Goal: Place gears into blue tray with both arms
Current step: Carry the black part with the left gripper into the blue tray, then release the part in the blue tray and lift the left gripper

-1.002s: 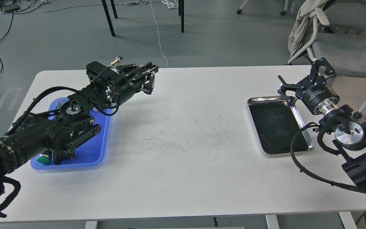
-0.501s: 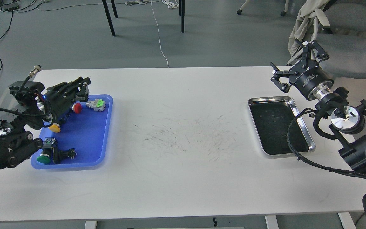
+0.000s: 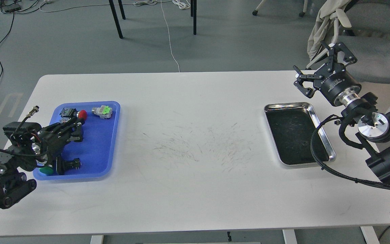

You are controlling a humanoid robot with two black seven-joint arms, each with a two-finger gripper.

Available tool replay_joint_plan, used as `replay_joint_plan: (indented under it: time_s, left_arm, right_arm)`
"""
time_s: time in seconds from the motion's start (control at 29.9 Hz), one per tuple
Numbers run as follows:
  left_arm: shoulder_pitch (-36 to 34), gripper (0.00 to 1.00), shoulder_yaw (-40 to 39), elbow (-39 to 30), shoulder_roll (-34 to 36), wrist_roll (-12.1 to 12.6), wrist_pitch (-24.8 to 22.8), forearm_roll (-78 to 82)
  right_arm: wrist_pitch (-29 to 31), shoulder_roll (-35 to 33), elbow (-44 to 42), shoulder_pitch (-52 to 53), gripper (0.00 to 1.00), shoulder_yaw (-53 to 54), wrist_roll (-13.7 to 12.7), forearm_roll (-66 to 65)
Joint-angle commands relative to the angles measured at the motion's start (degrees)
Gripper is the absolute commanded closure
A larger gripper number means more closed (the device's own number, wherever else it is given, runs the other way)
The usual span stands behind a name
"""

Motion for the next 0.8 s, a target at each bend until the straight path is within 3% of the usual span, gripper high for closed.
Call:
replay_joint_plan:
  time_s: [0.0, 0.3, 0.47, 0.57, 0.67, 0.77]
  left_arm:
    - [0.06, 0.93, 1.28, 1.26, -1.56, -0.55, -0.04, -0.34]
    - [0.06, 0.89, 1.28, 1.35, -2.8, -0.73, -0.04, -0.08]
    - [0.23, 0.82, 1.72, 1.35, -2.89, -1.61, 0.13, 0.01]
    - [0.32, 0.72, 2.25, 1.35, -2.89, -1.61, 0.14, -0.25]
    - [0.5, 0.54, 2.25, 1.35, -2.8, -1.61, 0.14, -0.34]
    - [0.5, 0.47, 2.16, 1.35, -2.8, -1.69, 0.31, -0.43]
  right_arm:
    - [-0.01, -0.06, 0.07, -0.31, 0.04, 0.06, 0.03, 0.01]
    - [-0.01, -0.15, 0.07, -0.23, 0.04, 0.06, 0.03, 0.01]
    - [0.08, -0.24, 0.07, -0.31, 0.04, 0.24, 0.12, 0.09]
    - [0.08, -0.24, 0.15, -1.01, 0.04, 0.24, 0.12, 0.09]
    - [0.08, -0.24, 0.24, -1.28, 0.04, 0.32, 0.12, 0.18]
    - [0.08, -0.24, 0.33, -1.28, 0.04, 0.32, 0.12, 0.18]
